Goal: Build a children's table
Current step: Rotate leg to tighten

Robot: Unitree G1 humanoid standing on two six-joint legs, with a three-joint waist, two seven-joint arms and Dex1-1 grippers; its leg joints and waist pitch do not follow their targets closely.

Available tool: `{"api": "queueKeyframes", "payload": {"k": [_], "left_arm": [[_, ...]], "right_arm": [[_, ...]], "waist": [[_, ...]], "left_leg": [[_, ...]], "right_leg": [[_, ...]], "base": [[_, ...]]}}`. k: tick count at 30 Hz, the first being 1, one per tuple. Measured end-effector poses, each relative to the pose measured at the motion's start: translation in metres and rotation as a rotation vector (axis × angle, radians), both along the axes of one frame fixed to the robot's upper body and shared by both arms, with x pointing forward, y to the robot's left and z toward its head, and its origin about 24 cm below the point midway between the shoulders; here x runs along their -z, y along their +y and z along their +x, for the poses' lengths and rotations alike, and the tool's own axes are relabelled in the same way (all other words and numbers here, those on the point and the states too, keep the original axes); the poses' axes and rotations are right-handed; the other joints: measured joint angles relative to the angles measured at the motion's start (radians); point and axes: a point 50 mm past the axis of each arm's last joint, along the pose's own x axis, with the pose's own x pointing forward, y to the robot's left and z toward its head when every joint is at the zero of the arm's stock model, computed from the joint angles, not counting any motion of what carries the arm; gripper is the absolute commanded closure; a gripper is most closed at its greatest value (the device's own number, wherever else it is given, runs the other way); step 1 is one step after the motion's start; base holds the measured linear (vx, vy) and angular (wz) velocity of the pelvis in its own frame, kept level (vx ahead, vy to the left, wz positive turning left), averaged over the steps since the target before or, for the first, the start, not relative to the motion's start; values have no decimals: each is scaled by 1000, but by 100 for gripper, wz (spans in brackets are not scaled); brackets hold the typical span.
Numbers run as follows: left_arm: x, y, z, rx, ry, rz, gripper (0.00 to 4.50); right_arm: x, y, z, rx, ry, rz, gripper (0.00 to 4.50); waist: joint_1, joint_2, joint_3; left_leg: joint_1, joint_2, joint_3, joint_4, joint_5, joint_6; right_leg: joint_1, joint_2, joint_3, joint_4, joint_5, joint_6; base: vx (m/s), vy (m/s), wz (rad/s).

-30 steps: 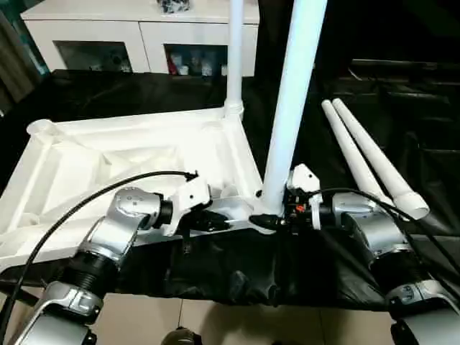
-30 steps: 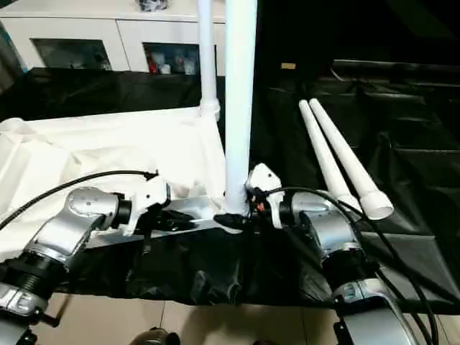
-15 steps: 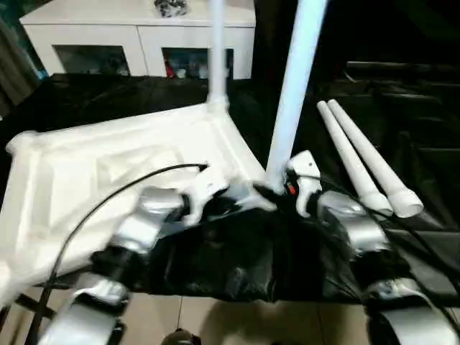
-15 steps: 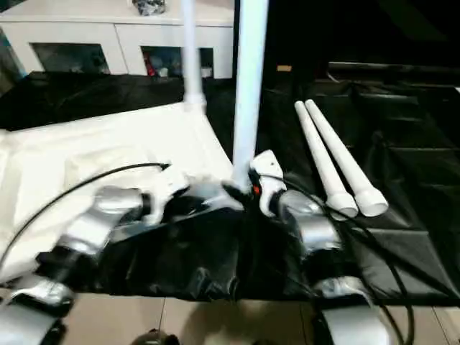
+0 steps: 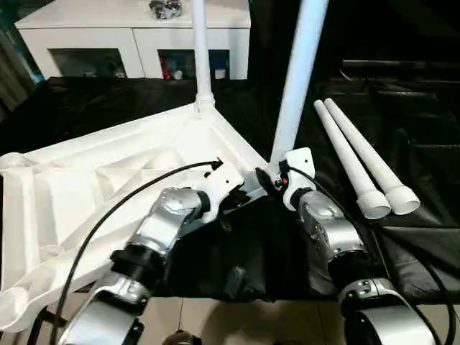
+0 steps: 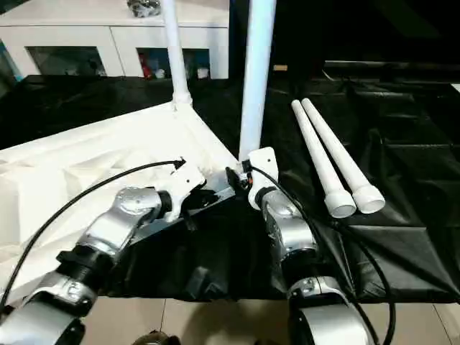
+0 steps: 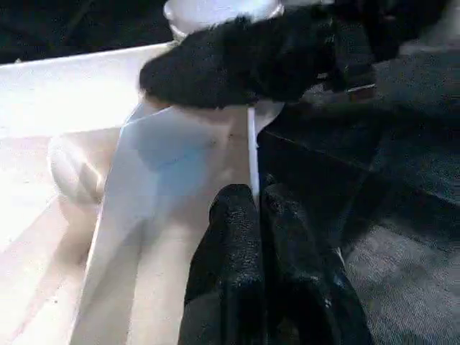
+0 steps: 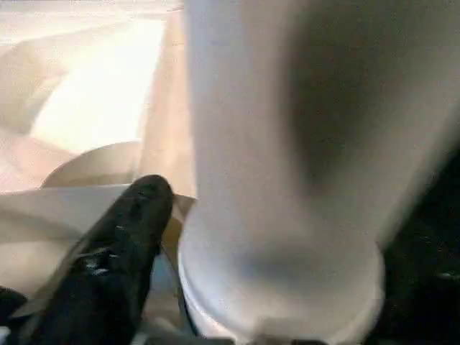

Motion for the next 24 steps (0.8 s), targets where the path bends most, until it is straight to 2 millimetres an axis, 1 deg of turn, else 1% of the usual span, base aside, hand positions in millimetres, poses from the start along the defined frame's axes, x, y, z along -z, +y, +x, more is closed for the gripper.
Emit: {"api": "queueKeyframes", "payload": {"k": [3, 5, 9, 13, 16, 20, 21, 24], "left_arm": [[-2, 6, -3, 38, -6, 1, 450], [-2, 14, -6, 69, 12, -15, 450], [-3, 24, -10, 111, 34, -26, 450], [-4, 33, -13, 156, 60, -22, 450], [-5, 43, -17, 212, 98, -21, 450], [-6, 52, -20, 264, 129, 7, 450], [-6, 52, -20, 271, 134, 8, 450], [-6, 53, -21, 282, 141, 9, 450]], "right_arm": [[-1, -5, -3, -98, -10, -15, 57], [-3, -10, -7, -217, -16, -34, 57], [-8, -15, -12, -371, -28, -47, 57], [-9, -22, -19, -521, 4, -59, 57], [-10, -28, -28, -677, 40, -63, 57], [-10, -27, -35, -794, 75, -52, 57], [-10, -28, -35, -815, 83, -56, 83], [-10, -29, -36, -828, 90, -60, 95]], "waist": [[-1, 0, 0], [0, 0, 0], [0, 0, 0], [1, 0, 0], [7, -3, 1], [11, -5, 0], [12, -5, 0], [14, -6, -1]], "left_leg": [[-1, 1, 0, -2, 0, 0], [-3, 2, 0, -2, 0, 0], [-5, 2, 1, -1, 0, 0], [-5, 2, 1, 1, 0, 0], [-6, 3, 1, 2, 0, 0], [-6, 3, 1, 4, 0, 0], [-5, 3, 1, 4, 0, 0], [-5, 3, 1, 4, 0, 0]], "right_leg": [[-2, 1, 0, 2, 1, -1], [-3, 2, 0, 2, 0, 0], [-6, 2, 0, 2, -1, 0], [-5, 2, 0, 2, -1, 0], [-5, 2, 0, 3, -1, -1], [-5, 2, 0, 3, 0, -1], [-4, 2, 0, 3, 0, -1], [-4, 1, 0, 3, 0, -1]], "base": [[0, 0, 0], [0, 0, 0], [0, 0, 0], [0, 0, 0], [0, 0, 0], [0, 0, 0], [0, 0, 0], [0, 0, 0]]}}
